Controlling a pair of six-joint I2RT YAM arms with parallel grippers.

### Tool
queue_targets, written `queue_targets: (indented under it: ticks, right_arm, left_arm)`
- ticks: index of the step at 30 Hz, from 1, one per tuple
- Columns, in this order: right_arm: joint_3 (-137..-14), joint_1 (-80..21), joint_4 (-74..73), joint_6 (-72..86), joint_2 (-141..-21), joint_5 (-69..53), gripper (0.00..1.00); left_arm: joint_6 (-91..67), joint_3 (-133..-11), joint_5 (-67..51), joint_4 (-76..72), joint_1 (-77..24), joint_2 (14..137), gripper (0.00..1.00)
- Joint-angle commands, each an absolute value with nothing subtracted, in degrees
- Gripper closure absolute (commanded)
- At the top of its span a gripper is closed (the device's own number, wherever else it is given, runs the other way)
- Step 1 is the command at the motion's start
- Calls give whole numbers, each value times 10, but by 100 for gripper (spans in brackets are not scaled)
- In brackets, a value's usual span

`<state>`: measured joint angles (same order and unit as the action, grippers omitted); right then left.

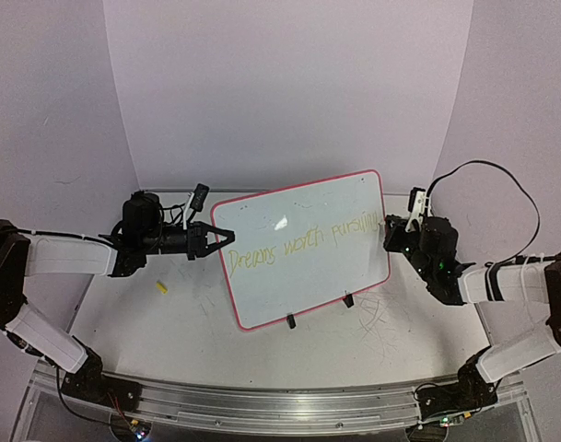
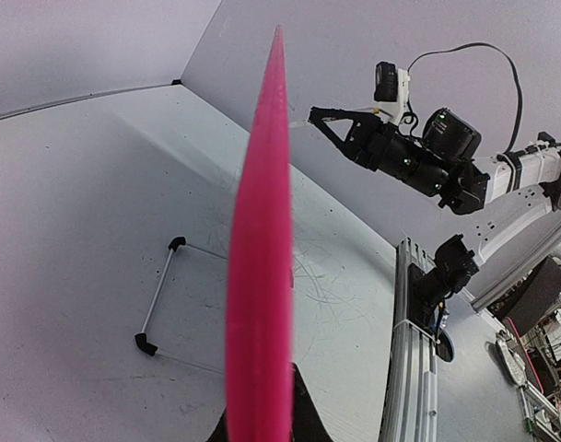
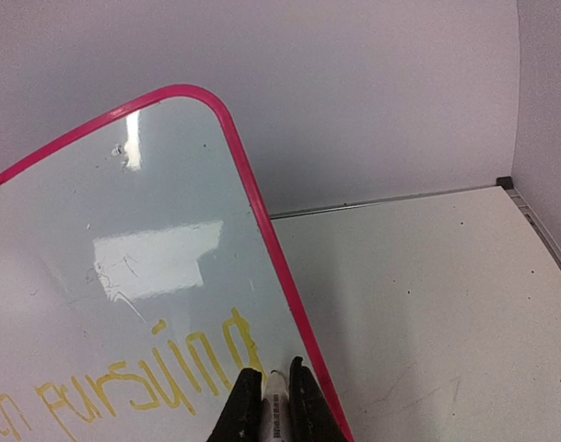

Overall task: Write a sentence on the whiteboard
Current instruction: Write a sentence on the whiteboard, then place the whiteboard at the center of the board.

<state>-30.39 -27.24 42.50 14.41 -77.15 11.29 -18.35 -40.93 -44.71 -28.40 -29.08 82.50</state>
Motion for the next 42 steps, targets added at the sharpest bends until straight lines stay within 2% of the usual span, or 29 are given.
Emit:
queue_targets:
  ticks: [1,6,10,19,28,31,37,42]
  right_arm:
    - [-309,-270,405,146,-683,125,100]
    - [-268,-269,334,163,-546,128,100]
    - [-269,-269,286,134,-502,159,100]
    - [-286,-269,273,123,-500,152,100]
    - [-279,-269,315,112,-507,143,100]
    - [-276,-269,325,109,-510,141,100]
    - [-263,-270,346,110,-511,138,100]
    - [-255,-269,355,106,-512,141,100]
  left_arm:
    - [-126,-419,-398,-235,-283,824,100]
    - [-140,-423,-384,-220,-280,827,100]
    - [-146,-438,-391,-190,-277,834,100]
    - [-160,-459,-334,-132,-277,843,100]
    - [-148,-440,-304,-123,-277,803,89]
    - [-143,-432,-288,-123,-277,783,79]
    - [-138,-407,-243,-110,-276,721,49]
    - [-154,-403,-192,-62,-276,651,32]
